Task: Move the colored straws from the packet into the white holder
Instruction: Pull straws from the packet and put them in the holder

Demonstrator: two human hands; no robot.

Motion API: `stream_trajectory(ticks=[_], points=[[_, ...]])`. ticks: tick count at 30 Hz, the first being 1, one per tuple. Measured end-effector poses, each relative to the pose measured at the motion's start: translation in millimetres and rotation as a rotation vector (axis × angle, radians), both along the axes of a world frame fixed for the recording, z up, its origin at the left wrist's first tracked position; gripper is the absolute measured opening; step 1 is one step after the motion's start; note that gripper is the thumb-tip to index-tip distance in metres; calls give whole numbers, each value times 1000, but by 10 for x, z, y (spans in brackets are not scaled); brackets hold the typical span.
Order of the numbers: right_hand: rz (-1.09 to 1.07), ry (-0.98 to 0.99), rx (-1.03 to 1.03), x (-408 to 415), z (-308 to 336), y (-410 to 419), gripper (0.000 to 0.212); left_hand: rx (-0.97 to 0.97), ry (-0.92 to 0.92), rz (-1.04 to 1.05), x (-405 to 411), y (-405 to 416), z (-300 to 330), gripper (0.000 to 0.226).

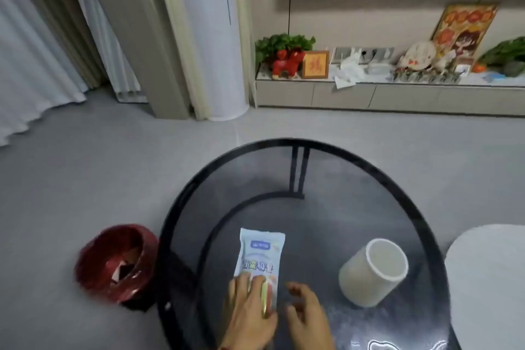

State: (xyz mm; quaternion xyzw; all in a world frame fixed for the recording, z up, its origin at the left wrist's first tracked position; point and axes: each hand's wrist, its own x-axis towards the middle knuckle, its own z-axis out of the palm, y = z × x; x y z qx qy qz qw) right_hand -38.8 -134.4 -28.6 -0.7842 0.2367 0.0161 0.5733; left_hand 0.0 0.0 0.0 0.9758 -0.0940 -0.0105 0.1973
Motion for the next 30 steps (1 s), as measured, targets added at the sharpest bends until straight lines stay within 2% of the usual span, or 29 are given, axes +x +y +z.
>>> stream_trajectory(ticks=[1,2,3,5,8,11,15,17,19,21,25,28,30], points=[[3,-60,-29,22,-177,-19,61,12,75,-51,41,-37,-177,64],[14,-48,-45,42,-356,-16,56,48,19,-34,43,-38,-399,74],[11,-80,-29,65,-518,-35,54,125,42,-37,84,-67,-552,84],[11,-162,-83,12,-877,-34,54,160,4,6,119,-73,-886,99],[18,-384,-193,-187,-1073,8,50,79,-92,-47,0,45,-1145,95],[-71,-477,-130,-111,-1128,-52,45,44,-140,-156,39,264,-1163,93],[-192,-441,-135,-110,-1061,57,46,47,-83,-190,-73,446,-1048,99],[-212,-379,-158,-170,-933,131,52,73,-126,-234,-121,468,-890,100],[-221,-257,-125,-226,-911,110,40,133,-157,-278,-165,521,-873,99],[-266,-269,44,-325,-834,28,19,151,-277,-345,-163,569,-851,100],[-202,-154,324,-623,-608,-108,26,135,-329,-429,-209,649,-784,103],[-64,-109,372,-742,-474,-202,25,76,-214,-439,-315,581,-775,105],[-41,-112,374,-776,-487,-257,21,33,-118,-482,-416,462,-789,96]])
